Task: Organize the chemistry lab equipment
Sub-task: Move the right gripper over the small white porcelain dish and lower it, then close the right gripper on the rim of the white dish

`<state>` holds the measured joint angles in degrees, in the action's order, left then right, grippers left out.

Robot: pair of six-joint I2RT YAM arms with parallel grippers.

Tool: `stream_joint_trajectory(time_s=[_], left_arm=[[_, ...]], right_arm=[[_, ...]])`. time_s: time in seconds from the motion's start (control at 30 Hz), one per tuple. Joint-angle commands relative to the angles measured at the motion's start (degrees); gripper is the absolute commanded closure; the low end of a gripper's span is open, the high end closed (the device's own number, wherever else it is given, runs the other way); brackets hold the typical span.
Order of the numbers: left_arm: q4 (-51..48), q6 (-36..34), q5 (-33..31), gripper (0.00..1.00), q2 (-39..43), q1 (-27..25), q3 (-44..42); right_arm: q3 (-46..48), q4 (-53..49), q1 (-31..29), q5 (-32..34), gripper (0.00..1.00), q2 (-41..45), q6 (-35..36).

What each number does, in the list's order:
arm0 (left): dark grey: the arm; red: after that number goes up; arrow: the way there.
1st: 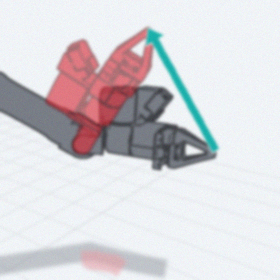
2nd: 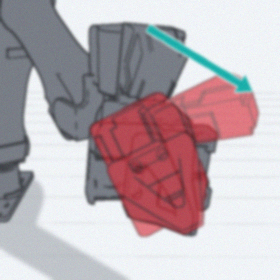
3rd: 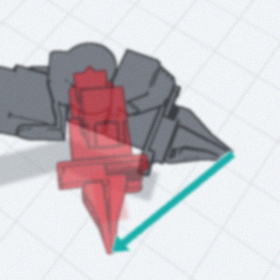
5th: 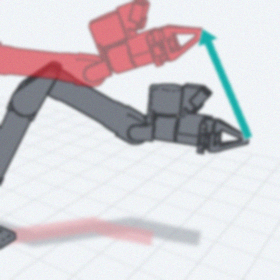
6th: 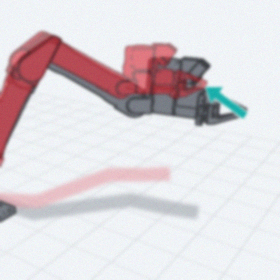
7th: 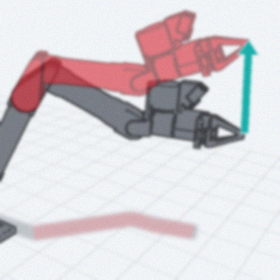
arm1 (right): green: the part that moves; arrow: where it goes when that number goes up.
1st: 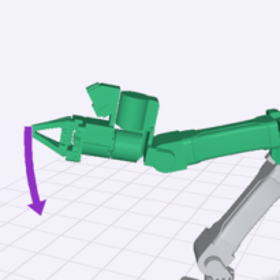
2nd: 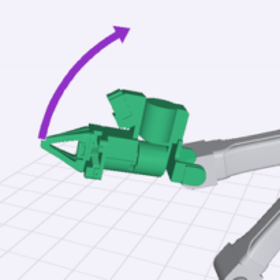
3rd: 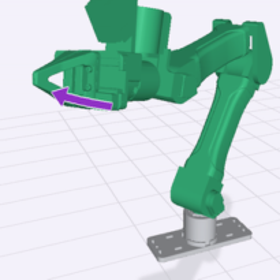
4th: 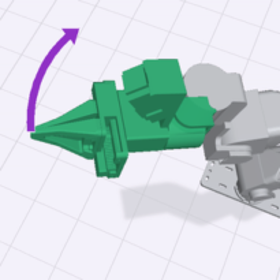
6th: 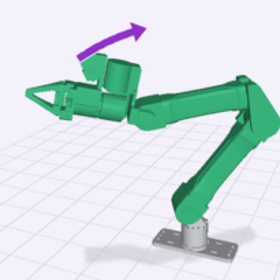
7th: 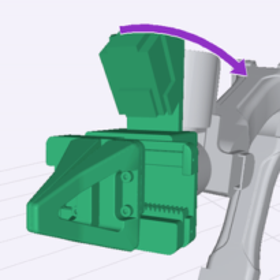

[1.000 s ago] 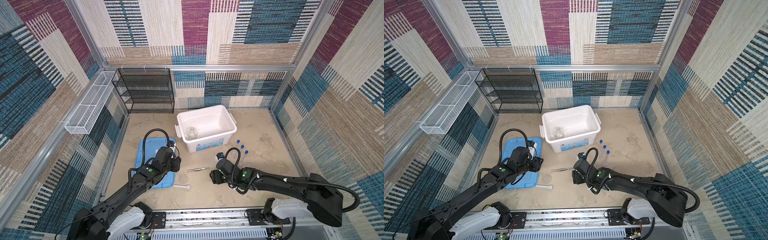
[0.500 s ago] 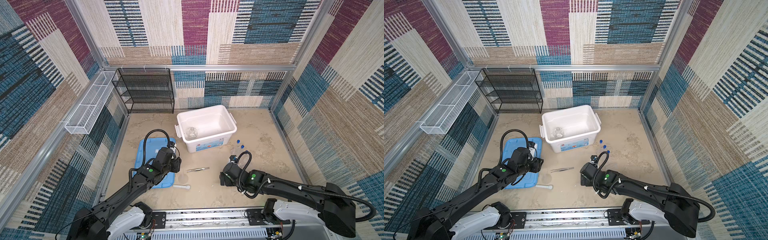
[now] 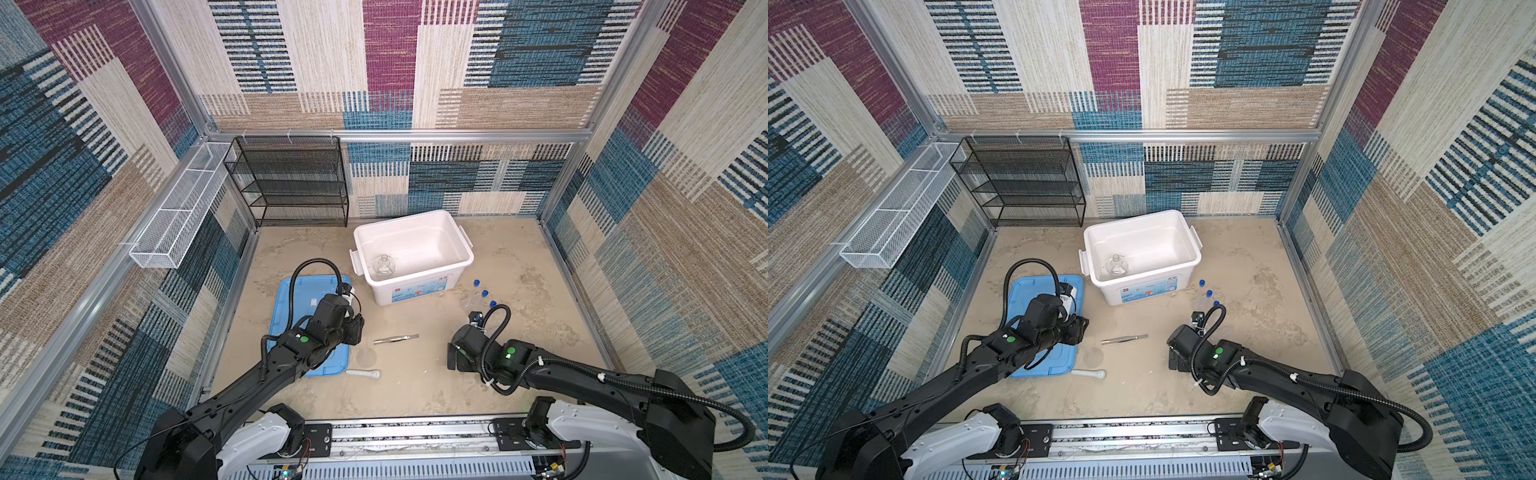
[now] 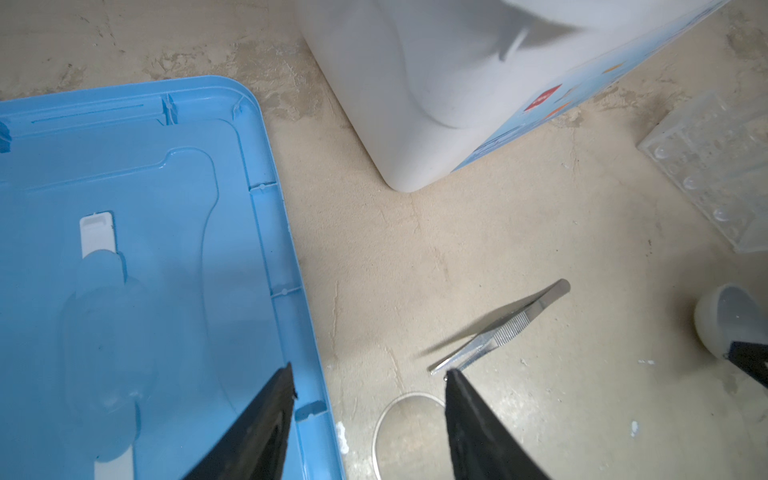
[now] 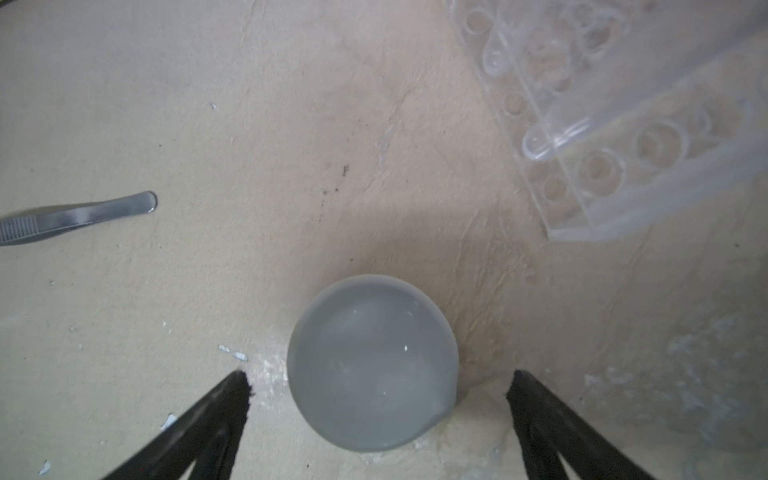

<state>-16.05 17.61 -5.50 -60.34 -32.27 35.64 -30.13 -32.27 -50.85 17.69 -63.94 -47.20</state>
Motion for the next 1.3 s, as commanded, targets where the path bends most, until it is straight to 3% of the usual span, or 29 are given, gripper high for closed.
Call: stream_joint_trajectory(time_s=[0.0, 0.3, 0.77, 1.27], left_arm=[[1.06, 0.13, 0.23, 0.39, -0.04, 0.02, 0.02], [0.8, 0.15, 0.02, 0.39, 0.1, 0.02, -0.32], [0.35, 0.24, -0.87, 0.39, 1.03, 0.02, -1.1], [0.73, 0.5, -0.49, 0.39, 0.63, 0.02, -1.22]], right_arm=[[-0.05, 2.84, 0.56, -0.77, 0.01, -1.19, 2.52], [-1.62, 8.54, 0.84, -4.72, 0.03, -7.39, 6.04], [-5.29, 13.47, 0.5, -10.44, 0.16, -12.86, 8.96], [-6.44, 7.03, 0.14, -7.06, 0.1, -14.87, 11.01]])
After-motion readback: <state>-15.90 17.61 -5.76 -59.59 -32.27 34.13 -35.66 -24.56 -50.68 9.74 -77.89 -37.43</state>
